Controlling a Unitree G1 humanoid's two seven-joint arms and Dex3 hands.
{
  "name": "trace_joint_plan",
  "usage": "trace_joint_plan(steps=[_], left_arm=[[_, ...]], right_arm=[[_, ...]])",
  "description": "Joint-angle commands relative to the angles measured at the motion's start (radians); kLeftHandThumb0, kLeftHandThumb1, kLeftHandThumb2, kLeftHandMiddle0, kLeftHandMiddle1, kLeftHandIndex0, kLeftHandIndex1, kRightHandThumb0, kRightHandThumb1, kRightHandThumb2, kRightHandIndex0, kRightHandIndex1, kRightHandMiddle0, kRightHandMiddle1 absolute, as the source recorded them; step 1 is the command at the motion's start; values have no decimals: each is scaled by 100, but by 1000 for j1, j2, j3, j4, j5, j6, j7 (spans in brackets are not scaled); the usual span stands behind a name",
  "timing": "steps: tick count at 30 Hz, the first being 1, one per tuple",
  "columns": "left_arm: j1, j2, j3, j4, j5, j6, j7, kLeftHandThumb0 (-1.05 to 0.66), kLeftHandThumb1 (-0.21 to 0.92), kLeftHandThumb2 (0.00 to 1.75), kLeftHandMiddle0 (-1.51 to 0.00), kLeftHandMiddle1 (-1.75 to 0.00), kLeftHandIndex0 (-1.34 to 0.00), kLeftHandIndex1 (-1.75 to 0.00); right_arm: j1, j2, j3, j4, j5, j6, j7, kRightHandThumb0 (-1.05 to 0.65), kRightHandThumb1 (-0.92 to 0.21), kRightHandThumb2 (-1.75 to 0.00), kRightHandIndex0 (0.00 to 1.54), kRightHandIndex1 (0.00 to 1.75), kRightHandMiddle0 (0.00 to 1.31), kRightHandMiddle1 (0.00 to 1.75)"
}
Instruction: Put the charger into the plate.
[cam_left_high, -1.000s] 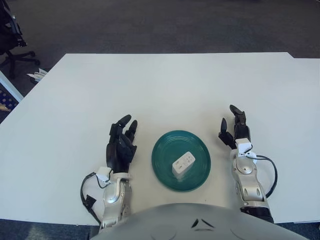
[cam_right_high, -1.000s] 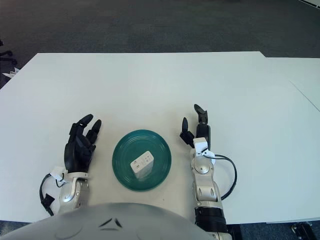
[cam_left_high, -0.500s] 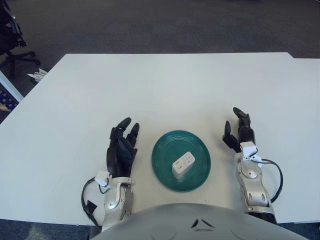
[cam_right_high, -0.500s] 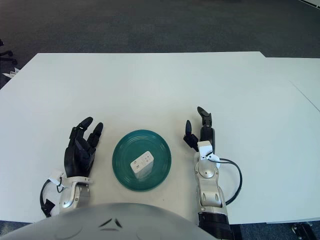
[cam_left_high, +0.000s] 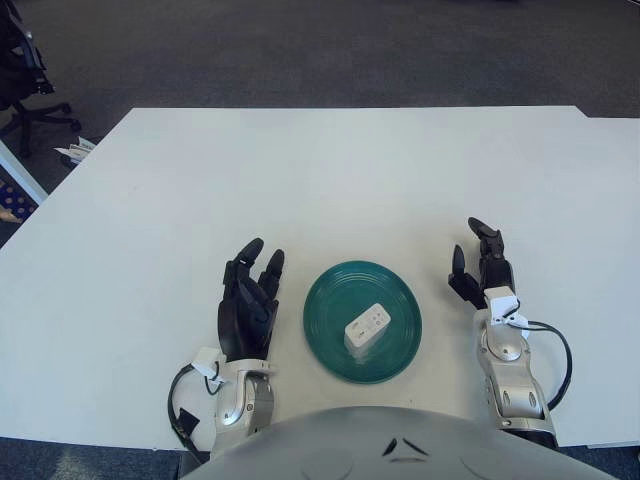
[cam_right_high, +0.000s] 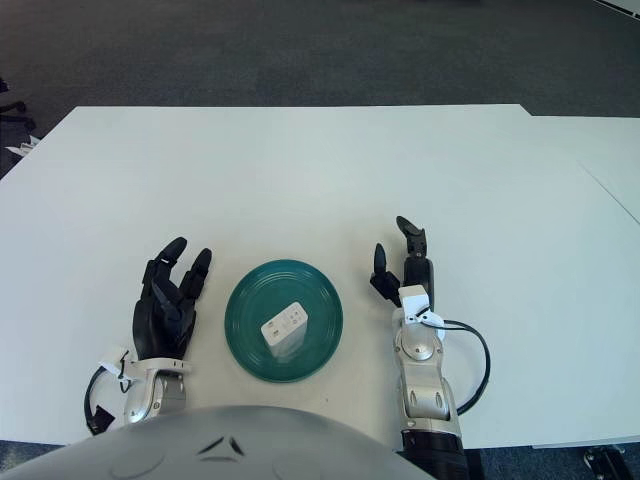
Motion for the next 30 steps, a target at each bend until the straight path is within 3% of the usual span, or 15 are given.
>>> trace_joint_plan(steps=[1, 19, 30], left_arm=[[29, -25, 3, 34, -5, 72, 10, -90, 92, 83, -50, -15, -7, -85], [30, -28, -3, 28, 12, 62, -6, -91, 92, 82, -46, -12, -10, -88], [22, -32, 0, 31, 47, 59, 3, -93, 92, 82, -43, -9, -9, -88]], right_arm=[[106, 17, 2, 78, 25, 111, 24, -65, -92, -85, 18, 0, 0, 61], [108, 16, 1, 64, 42, 120, 46, -67, -92, -85, 16, 0, 0, 60], [127, 11, 17, 59, 50, 83, 62, -68, -92, -86, 15, 0, 0, 55]])
